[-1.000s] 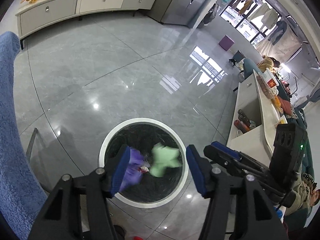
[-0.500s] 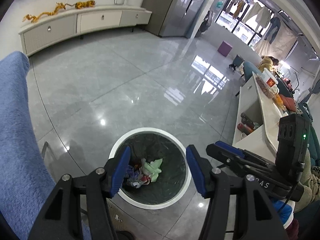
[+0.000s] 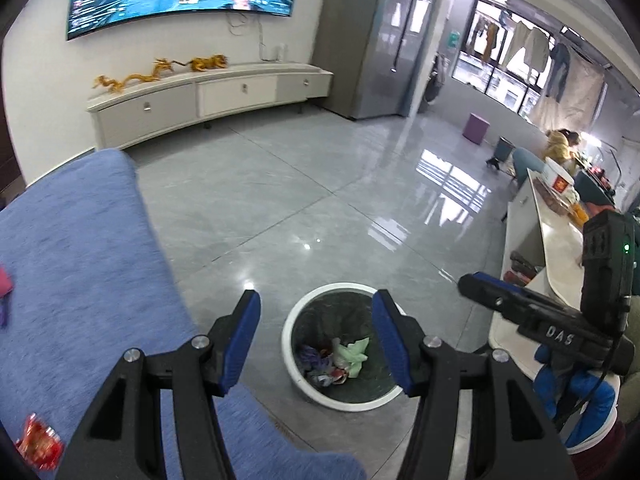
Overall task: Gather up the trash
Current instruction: 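Move both open tools back over the remaining wrappers on the rug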
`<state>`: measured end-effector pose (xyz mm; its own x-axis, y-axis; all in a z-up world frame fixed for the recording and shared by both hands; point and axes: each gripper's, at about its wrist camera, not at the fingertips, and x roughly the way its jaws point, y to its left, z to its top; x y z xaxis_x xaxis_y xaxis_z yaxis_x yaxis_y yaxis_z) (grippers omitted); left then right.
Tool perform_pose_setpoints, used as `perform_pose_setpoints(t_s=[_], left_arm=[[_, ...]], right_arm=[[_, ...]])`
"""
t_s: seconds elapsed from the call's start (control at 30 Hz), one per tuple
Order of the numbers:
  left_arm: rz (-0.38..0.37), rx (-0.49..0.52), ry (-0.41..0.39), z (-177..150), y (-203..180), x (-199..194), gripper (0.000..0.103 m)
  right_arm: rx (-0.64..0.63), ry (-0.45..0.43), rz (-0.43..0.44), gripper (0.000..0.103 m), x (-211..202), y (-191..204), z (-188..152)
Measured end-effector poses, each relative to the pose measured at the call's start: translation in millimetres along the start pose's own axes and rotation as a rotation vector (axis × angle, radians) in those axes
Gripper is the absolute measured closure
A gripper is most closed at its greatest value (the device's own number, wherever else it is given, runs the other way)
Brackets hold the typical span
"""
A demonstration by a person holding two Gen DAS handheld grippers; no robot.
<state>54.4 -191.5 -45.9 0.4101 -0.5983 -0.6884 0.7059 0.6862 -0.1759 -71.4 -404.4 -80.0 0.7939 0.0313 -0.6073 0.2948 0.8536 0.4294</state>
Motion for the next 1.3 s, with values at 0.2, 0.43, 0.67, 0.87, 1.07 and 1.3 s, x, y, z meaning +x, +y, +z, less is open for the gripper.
perform_pose_setpoints(t_s=[0.2,0.43,0.67,0.87,1.07,1.3], left_arm=[[0.047,-0.057,-0.065,-12.4,27.2,-54.6,0.047],[0.134,-0.12,-0.162,-30.1,62.9,-127.7,0.033],[0.19,-0.204,-0.257,-59.2,102.9,-201.0,0.033],[0.293,-0.28,-0.334,-96.3,142.5,-265.5,0.032],[0.381,-0.37,-0.377,-131.5,196.8,-309.4,0.032],[0.428,-0.5,-0.421,-177.3,255.0,-338.5,0.032]], right_arm=[[-0.065,-0.04,0.039,0.056,-19.1,34.7,4.2],[-0.153,-0.095,0.092,0.054,-43.6,80.1,10.0],[-0.237,-0.141,0.151,0.051,-65.5,125.0,15.1],[-0.288,-0.184,0.184,0.048,-85.0,157.5,13.0],[-0.329,-0.184,0.208,0.047,-87.1,185.4,7.6],[-0.388,-0.156,0.223,0.044,-77.6,220.0,7.3]])
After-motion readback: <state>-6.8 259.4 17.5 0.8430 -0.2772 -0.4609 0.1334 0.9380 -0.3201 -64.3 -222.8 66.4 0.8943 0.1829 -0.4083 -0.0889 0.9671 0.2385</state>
